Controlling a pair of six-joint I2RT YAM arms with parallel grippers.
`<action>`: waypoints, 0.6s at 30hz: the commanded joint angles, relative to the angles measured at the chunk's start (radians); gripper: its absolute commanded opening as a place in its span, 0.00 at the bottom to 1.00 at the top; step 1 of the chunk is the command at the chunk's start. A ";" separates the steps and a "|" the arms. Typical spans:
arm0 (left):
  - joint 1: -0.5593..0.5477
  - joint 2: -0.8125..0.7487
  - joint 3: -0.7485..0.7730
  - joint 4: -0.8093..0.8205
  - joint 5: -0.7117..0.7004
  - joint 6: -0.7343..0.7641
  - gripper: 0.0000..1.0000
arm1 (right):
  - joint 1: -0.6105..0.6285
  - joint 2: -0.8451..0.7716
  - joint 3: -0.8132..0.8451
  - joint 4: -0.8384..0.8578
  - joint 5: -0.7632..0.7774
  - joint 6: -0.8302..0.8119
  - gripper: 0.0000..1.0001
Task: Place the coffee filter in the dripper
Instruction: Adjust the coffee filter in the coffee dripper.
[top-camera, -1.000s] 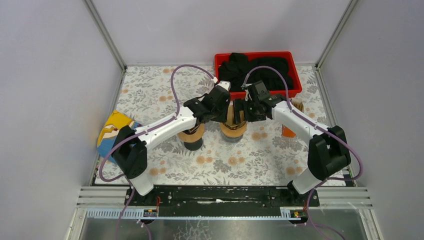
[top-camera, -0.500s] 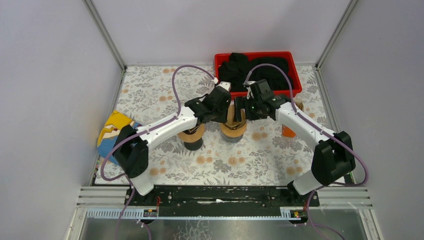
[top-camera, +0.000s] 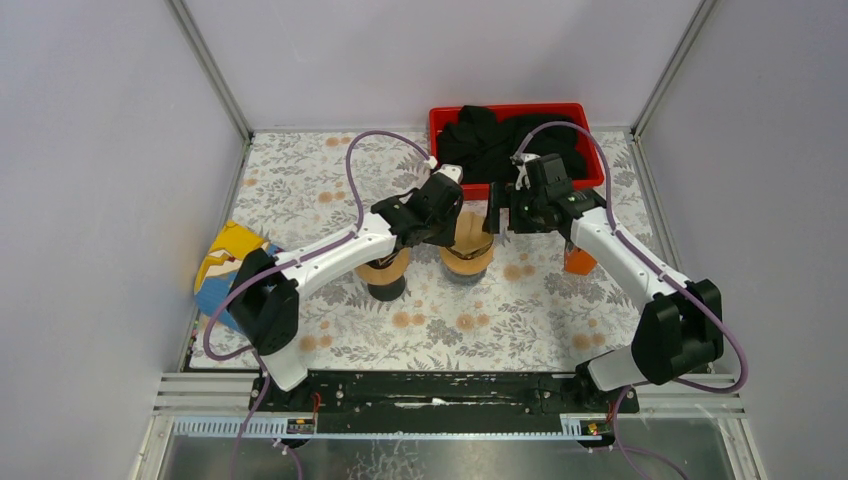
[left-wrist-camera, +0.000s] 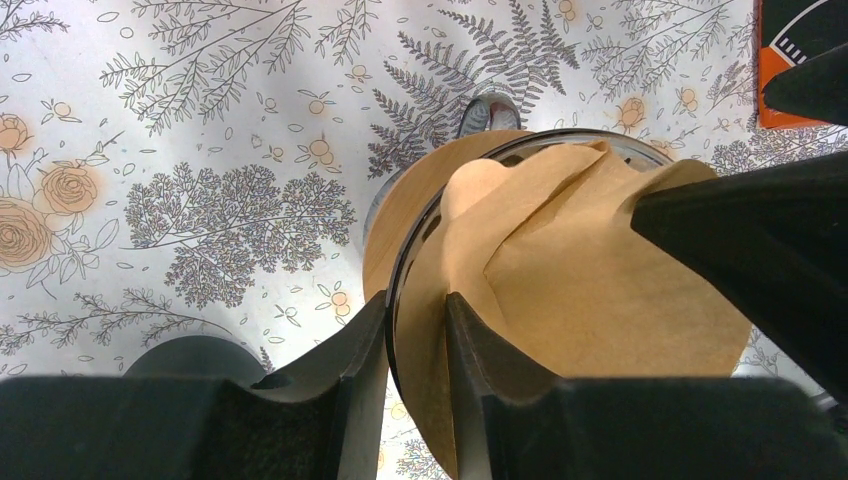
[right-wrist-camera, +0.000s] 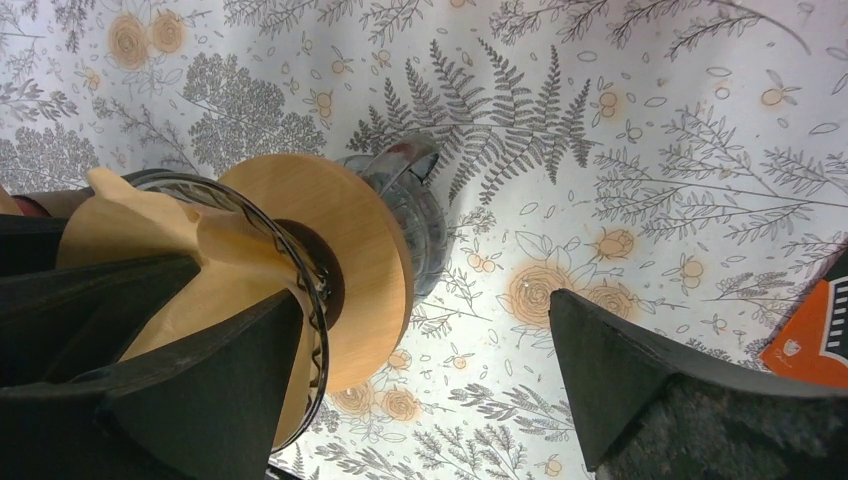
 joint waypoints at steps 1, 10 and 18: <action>0.001 0.017 0.018 0.006 0.000 0.010 0.32 | -0.004 -0.002 -0.023 0.041 -0.059 0.012 1.00; 0.000 0.031 0.015 0.006 -0.002 0.009 0.32 | -0.004 0.007 -0.041 0.047 -0.064 0.002 1.00; 0.000 0.027 0.001 0.006 -0.003 0.003 0.32 | -0.003 0.007 -0.047 0.049 -0.069 0.001 1.00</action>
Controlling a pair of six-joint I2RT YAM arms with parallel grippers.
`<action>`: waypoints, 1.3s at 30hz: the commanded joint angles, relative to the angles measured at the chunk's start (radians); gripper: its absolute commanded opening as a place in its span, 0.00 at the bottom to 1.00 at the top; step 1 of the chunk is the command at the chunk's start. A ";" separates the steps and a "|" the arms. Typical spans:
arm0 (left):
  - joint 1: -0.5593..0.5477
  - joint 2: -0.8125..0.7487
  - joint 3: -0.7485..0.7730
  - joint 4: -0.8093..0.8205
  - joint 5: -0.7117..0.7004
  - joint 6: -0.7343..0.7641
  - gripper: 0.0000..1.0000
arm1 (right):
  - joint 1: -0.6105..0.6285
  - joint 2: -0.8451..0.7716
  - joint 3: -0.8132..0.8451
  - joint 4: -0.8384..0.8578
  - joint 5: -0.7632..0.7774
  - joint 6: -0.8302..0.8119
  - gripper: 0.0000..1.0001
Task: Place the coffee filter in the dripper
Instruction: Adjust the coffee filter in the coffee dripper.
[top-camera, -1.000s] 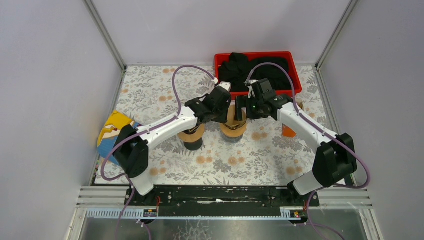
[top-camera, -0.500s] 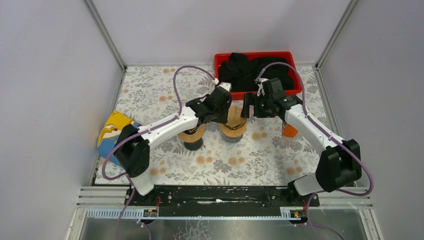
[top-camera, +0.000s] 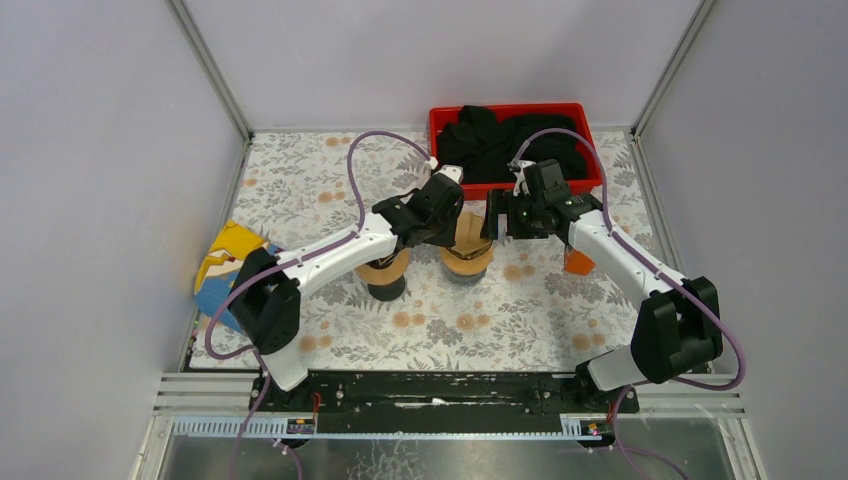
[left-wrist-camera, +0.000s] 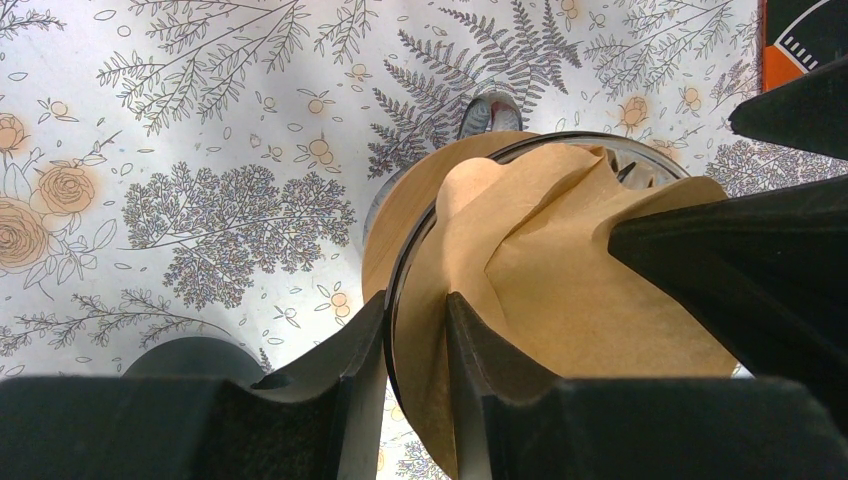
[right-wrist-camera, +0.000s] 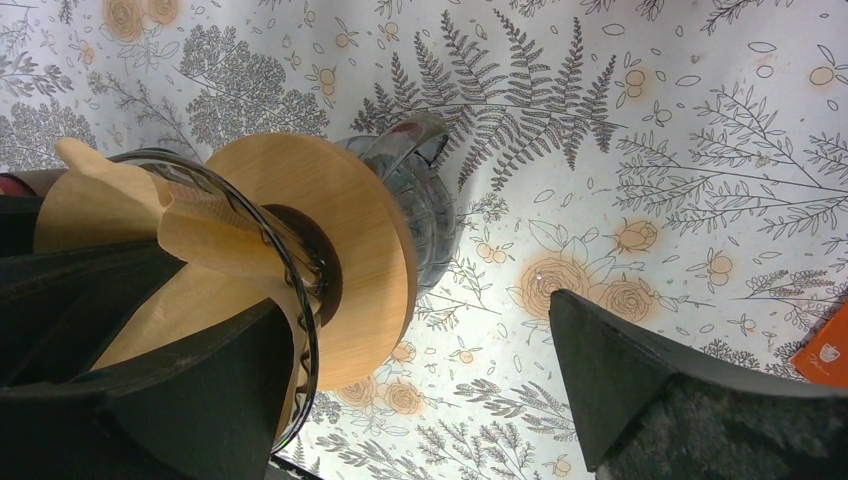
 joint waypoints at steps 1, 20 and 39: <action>0.000 0.017 -0.001 0.004 -0.002 0.002 0.32 | 0.002 -0.005 0.005 0.030 -0.037 -0.006 1.00; -0.011 0.031 0.021 0.007 -0.002 0.011 0.31 | 0.002 0.101 0.094 0.117 -0.229 -0.052 0.89; -0.011 0.042 0.026 0.006 0.000 0.012 0.31 | 0.022 0.153 0.095 0.101 -0.099 -0.100 0.60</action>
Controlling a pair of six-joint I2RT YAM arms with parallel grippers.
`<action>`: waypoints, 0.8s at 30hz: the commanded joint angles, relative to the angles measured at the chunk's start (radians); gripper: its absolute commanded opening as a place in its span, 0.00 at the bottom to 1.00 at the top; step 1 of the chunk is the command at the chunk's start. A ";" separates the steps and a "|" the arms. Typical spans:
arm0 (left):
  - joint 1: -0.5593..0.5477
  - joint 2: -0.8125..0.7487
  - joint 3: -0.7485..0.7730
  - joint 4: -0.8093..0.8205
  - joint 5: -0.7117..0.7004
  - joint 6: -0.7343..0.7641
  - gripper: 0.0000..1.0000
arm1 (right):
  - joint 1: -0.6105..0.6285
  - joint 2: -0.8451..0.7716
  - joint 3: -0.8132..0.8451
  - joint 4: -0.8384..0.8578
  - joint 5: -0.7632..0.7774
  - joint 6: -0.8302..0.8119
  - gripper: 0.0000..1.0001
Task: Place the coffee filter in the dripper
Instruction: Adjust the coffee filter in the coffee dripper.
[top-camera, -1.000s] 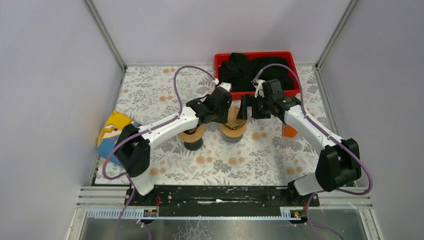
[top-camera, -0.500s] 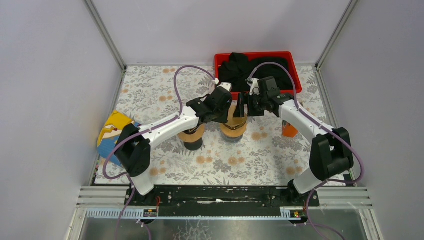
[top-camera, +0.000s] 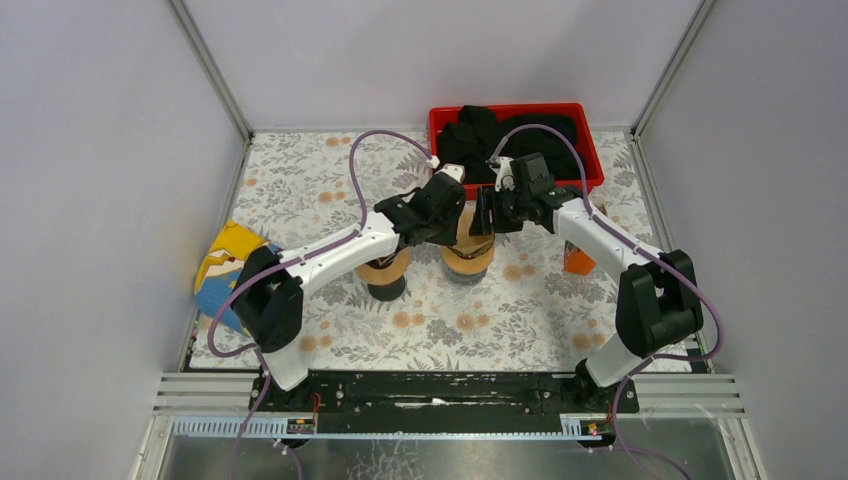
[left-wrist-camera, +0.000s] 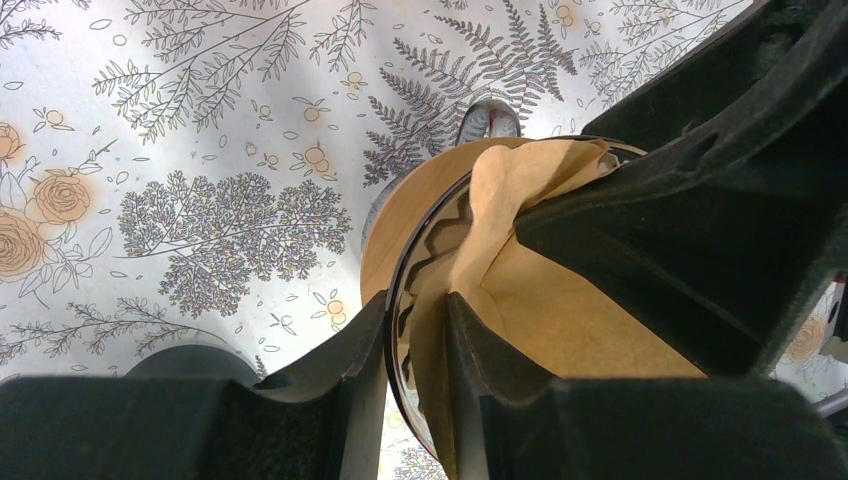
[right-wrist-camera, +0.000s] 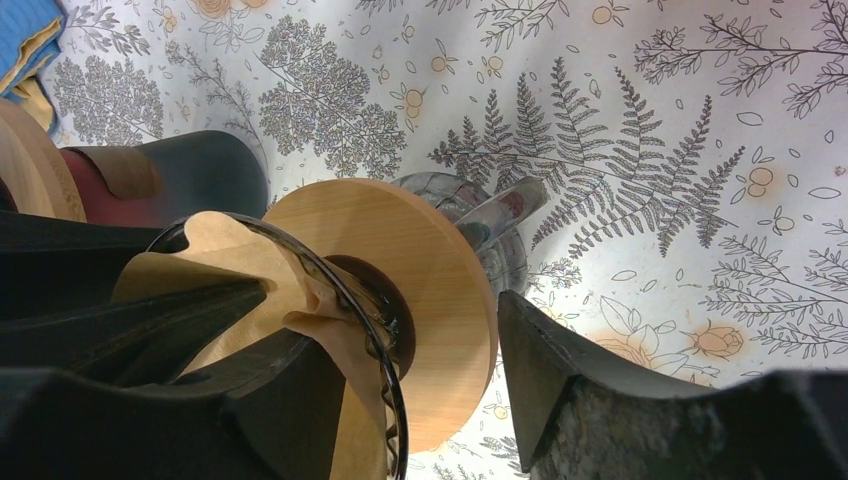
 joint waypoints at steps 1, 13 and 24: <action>-0.005 0.028 0.011 0.003 0.001 0.012 0.31 | 0.012 0.009 0.028 0.014 0.078 -0.034 0.59; -0.006 0.023 0.000 0.003 -0.001 0.008 0.31 | 0.020 -0.043 0.018 0.025 0.063 -0.040 0.62; -0.008 0.011 0.010 0.004 -0.002 0.005 0.34 | 0.019 -0.119 0.019 0.009 0.029 -0.013 0.79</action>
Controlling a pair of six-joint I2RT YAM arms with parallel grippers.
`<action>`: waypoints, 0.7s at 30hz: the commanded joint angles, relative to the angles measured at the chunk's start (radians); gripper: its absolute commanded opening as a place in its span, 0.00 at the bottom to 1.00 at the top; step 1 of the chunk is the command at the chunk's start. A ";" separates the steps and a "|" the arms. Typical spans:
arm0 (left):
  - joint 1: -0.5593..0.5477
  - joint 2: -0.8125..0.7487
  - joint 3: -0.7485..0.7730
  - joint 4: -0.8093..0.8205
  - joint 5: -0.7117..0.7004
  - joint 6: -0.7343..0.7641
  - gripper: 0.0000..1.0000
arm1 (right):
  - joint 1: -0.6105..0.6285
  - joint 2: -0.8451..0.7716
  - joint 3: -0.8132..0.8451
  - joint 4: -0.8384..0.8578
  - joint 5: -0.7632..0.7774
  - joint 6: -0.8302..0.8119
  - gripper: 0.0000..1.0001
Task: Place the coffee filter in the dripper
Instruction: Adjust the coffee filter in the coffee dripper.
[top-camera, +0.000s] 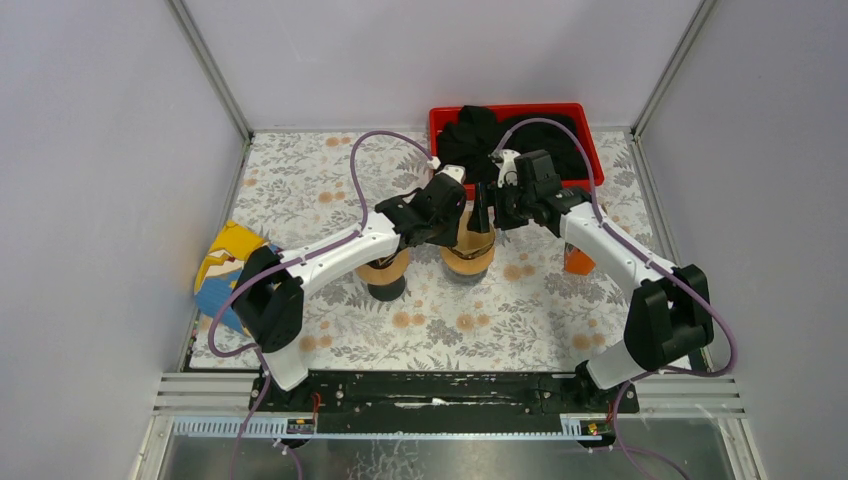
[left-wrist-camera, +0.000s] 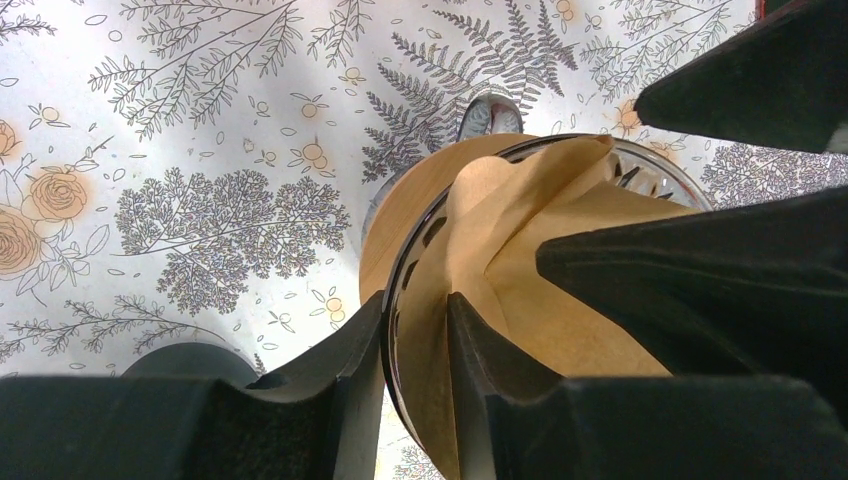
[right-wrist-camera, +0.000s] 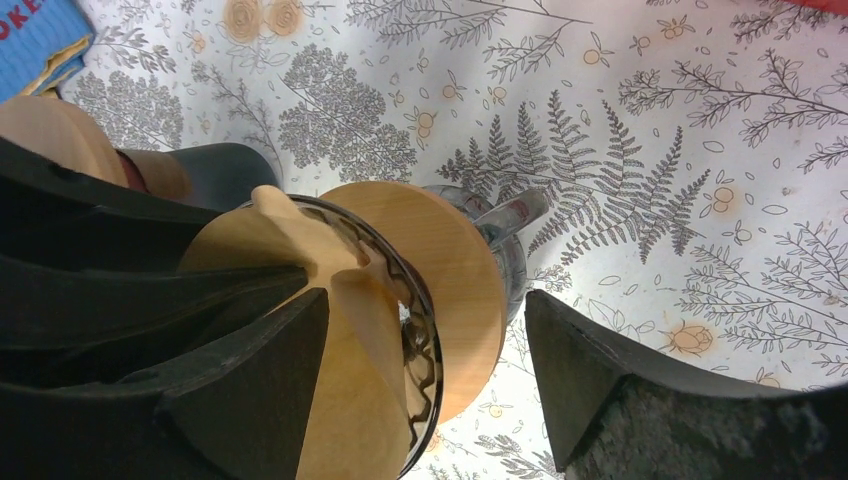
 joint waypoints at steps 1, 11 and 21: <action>-0.005 0.009 0.011 0.006 -0.003 0.005 0.35 | 0.002 -0.055 0.018 0.004 -0.006 0.012 0.79; -0.005 -0.007 0.034 0.018 -0.001 0.001 0.41 | 0.002 -0.079 0.002 -0.006 -0.005 0.026 0.81; -0.004 -0.024 0.038 0.031 0.005 -0.002 0.49 | 0.002 -0.108 -0.002 0.002 0.020 0.036 0.87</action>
